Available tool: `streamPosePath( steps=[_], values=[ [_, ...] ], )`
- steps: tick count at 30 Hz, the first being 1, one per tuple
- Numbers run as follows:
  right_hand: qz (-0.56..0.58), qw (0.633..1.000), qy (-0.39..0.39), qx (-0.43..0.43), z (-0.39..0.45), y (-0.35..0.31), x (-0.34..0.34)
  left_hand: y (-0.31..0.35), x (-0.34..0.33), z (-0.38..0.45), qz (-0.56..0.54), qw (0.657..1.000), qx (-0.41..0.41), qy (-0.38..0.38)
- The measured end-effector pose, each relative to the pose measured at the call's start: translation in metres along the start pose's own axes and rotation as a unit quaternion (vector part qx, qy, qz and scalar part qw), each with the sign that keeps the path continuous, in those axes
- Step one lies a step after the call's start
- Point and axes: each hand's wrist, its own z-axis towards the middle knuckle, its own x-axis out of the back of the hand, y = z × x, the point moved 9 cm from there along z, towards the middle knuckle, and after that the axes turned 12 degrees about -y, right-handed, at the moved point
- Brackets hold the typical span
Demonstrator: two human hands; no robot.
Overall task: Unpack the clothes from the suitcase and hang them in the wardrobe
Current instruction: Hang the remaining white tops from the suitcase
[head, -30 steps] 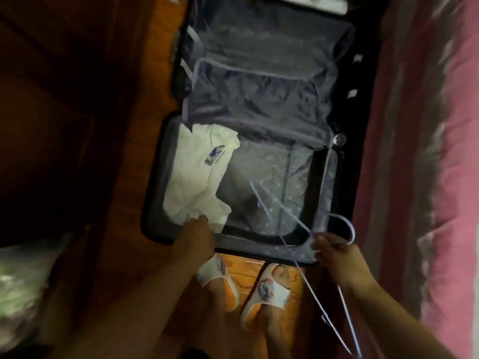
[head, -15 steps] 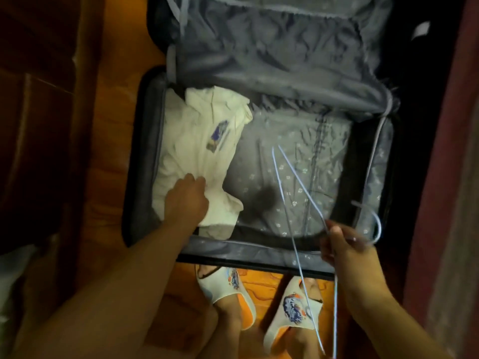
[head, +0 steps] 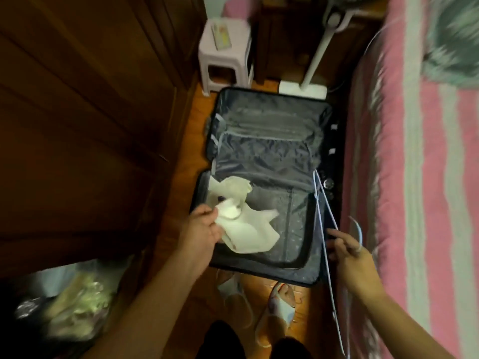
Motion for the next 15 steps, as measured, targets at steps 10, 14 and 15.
streamPosePath(
  steps=[10, 14, 15],
  values=[
    [-0.111, 0.964, -0.167, 0.177, -0.161, -0.235, 0.083, 0.238, -0.11, -0.27, 0.178, 0.947, -0.223, -0.145],
    [-0.182, 0.912, -0.233, 0.286, -0.231, -0.326, 0.059, 0.288, -0.146, -0.34, 0.116, 0.94, -0.255, -0.195],
    [-0.19, 0.897, -0.242, 0.317, -0.246, -0.342, 0.046, 0.294, -0.159, -0.354, 0.107, 0.936, -0.259, -0.214]
  ],
)
